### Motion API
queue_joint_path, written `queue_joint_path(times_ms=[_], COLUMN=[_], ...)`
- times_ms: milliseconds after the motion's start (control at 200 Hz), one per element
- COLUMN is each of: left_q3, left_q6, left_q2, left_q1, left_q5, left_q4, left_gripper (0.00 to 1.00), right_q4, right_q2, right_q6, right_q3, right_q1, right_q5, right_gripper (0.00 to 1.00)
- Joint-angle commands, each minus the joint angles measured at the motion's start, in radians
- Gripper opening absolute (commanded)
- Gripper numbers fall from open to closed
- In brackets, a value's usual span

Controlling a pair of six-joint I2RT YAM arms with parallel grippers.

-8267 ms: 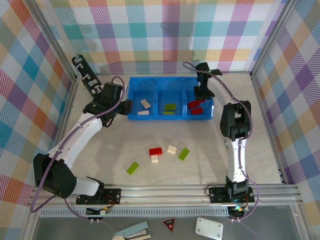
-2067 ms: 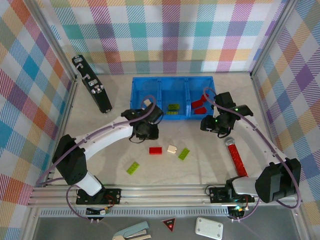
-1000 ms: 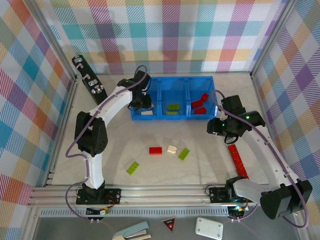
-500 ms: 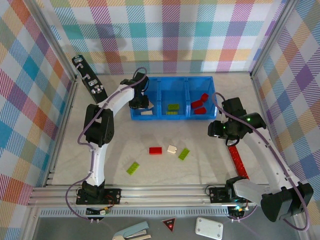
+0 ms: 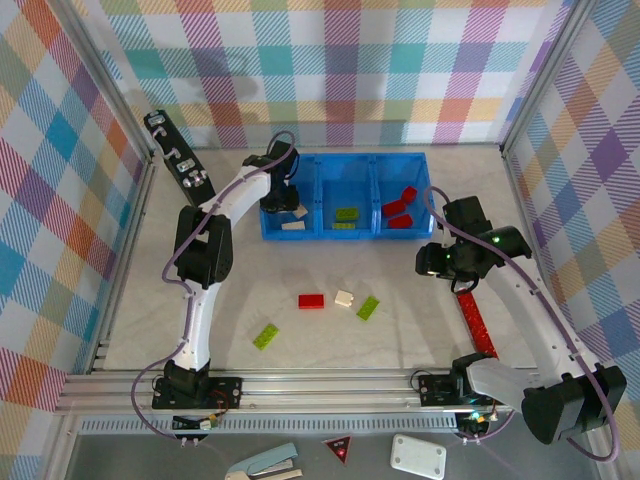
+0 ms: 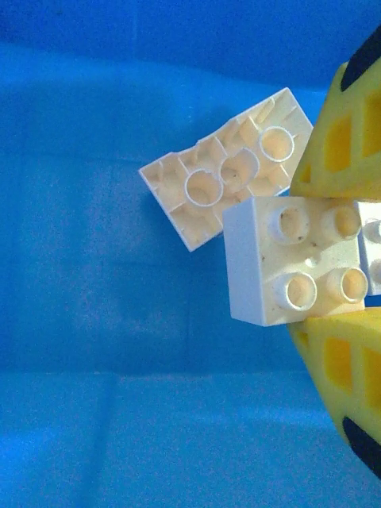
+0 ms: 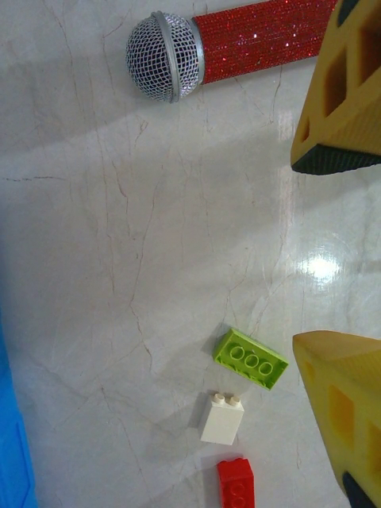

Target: Sort the legos into containers by color

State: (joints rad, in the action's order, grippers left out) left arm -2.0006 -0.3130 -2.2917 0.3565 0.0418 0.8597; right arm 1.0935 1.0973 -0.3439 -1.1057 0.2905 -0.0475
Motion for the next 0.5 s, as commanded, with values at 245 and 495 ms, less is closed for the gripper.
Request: queue_joint_path(times_ms=[245, 495], left_q3=[-0.008, -0.012], left_q6=[-0.005, -0.006], left_q2=[-0.049, -0.027], left_q1=[-0.011, -0.011], left_q5=[-0.048, -0.051], left_q4=[0.004, 0.007], left_gripper=[0.21, 0.28], right_q4=[0.007, -0.002], right_q2=[-0.018, -0.017], right_q6=[0.001, -0.002], right_q3=[0.021, 0.031], right_q1=[0.007, 0.007], right_q5=[0.014, 0.026], right_gripper=[0.56, 0.57])
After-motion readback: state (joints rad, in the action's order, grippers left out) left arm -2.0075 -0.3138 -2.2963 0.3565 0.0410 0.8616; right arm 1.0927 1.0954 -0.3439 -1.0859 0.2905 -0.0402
